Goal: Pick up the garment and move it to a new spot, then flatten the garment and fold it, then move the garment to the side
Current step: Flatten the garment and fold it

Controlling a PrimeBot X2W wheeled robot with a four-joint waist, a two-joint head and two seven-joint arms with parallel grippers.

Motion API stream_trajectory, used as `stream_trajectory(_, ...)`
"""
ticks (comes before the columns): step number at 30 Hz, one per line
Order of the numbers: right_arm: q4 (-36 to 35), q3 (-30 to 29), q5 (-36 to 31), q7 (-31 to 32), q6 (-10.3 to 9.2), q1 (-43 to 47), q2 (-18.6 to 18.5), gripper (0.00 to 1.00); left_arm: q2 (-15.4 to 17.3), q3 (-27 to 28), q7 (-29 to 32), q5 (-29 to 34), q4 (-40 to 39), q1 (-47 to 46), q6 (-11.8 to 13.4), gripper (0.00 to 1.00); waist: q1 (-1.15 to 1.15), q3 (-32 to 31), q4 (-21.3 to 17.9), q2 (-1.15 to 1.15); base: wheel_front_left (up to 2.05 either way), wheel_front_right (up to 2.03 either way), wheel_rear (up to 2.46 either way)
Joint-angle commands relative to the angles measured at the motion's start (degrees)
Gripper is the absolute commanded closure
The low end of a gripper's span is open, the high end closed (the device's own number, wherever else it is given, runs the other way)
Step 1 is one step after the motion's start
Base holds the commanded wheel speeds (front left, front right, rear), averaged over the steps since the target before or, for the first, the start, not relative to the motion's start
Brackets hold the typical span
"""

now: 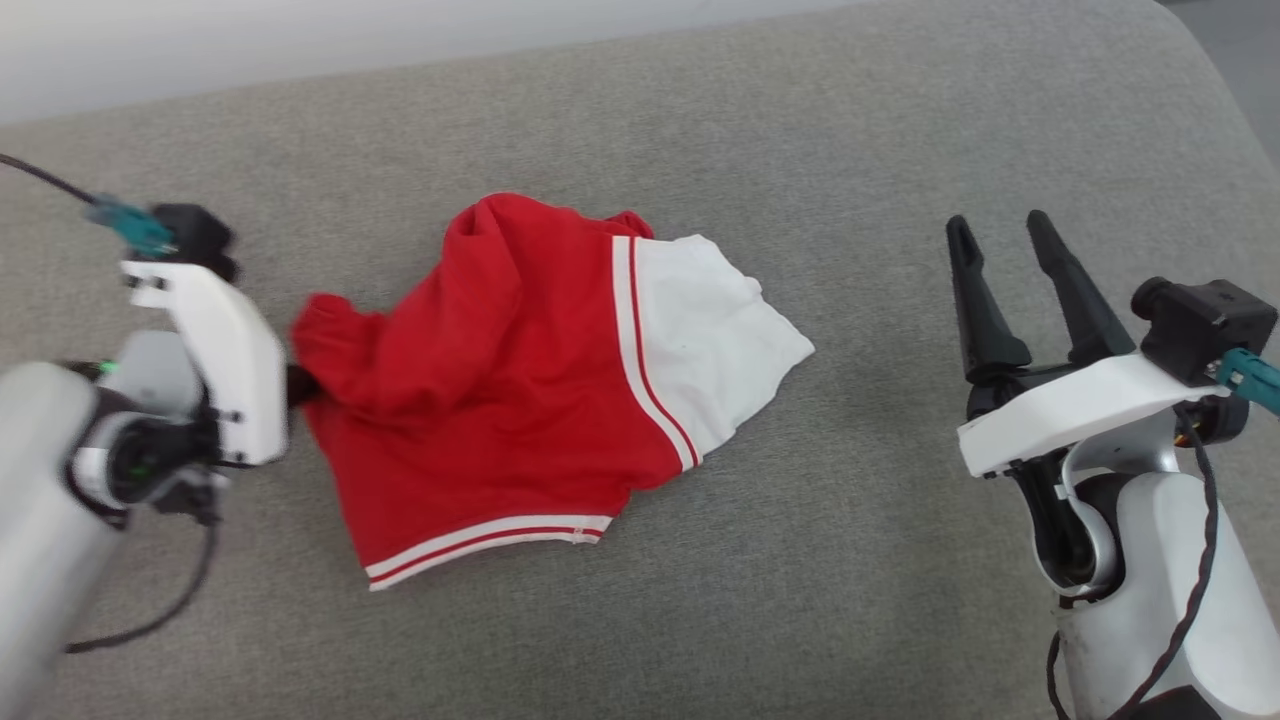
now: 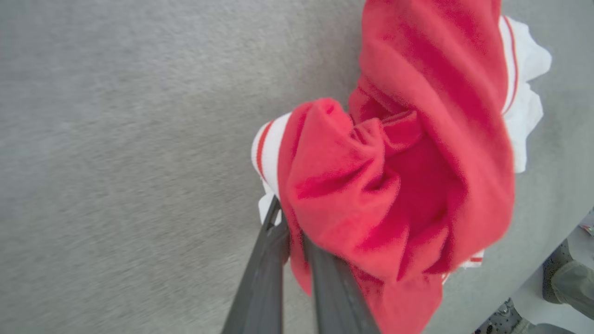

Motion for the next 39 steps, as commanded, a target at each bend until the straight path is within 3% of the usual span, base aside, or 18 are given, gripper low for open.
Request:
stream_trajectory(1,-0.03,-0.38,-0.14,-0.36,0.00,0.06,-0.02,0.00,0.99,0.67,-0.41,0.24,-0.04,-0.67,0.29,1.00,0.00,-0.15,0.48,0.00,0.00,0.00,0.00)
stream_trajectory(5,-0.24,-1.12,-0.32,-0.37,0.00,0.31,-0.01,0.00,4.80,1.96,-1.66,1.59,-0.56,-0.70,0.73,1.00,0.00,-0.41,1.60,0.00,0.00,0.00,0.00)
stream_trajectory(10,-0.22,-1.37,-0.10,-0.49,0.00,0.38,-0.03,0.00,6.27,3.11,-1.37,0.28,-3.90,-0.94,0.85,1.00,0.00,-0.74,2.74,0.00,0.00,0.00,0.00)
stream_trajectory(21,0.02,-0.98,0.42,-0.30,0.00,-0.28,-0.02,0.00,1.14,-1.72,7.56,-3.34,-25.64,0.69,5.34,1.00,0.00,-1.33,2.93,0.00,0.00,0.00,0.00)
stream_trajectory(26,0.18,-0.77,0.98,-0.96,0.00,-0.65,-0.02,0.00,-1.15,-5.34,9.31,-2.69,-27.20,2.51,5.61,1.00,0.00,-0.82,1.97,0.00,0.00,0.00,0.00)
stream_trajectory(29,0.47,-0.55,1.17,-1.13,0.00,-0.80,-0.03,0.00,-2.75,-7.25,8.68,-1.70,-25.76,3.99,4.85,0.55,0.00,-0.47,1.50,0.00,0.00,0.00,0.00)
stream_trajectory(31,0.67,-0.38,1.20,-1.38,0.00,-0.88,-0.01,0.00,-3.45,-7.98,8.20,-1.59,-24.47,4.42,4.17,0.00,0.00,-0.35,1.25,0.00,0.00,0.00,0.00)
stream_trajectory(35,1.18,-0.01,1.53,-1.68,0.00,-0.83,-0.02,0.00,-4.47,-7.61,7.03,-2.37,-22.86,4.04,2.95,0.00,0.00,-0.57,0.87,0.00,0.00,0.00,0.00)
stream_trajectory(39,1.60,0.16,1.57,-2.15,0.00,-0.38,-0.02,0.00,-4.11,-6.29,7.56,-3.59,-23.41,3.16,3.41,0.00,0.00,-1.25,0.72,0.00,0.00,0.00,0.00)
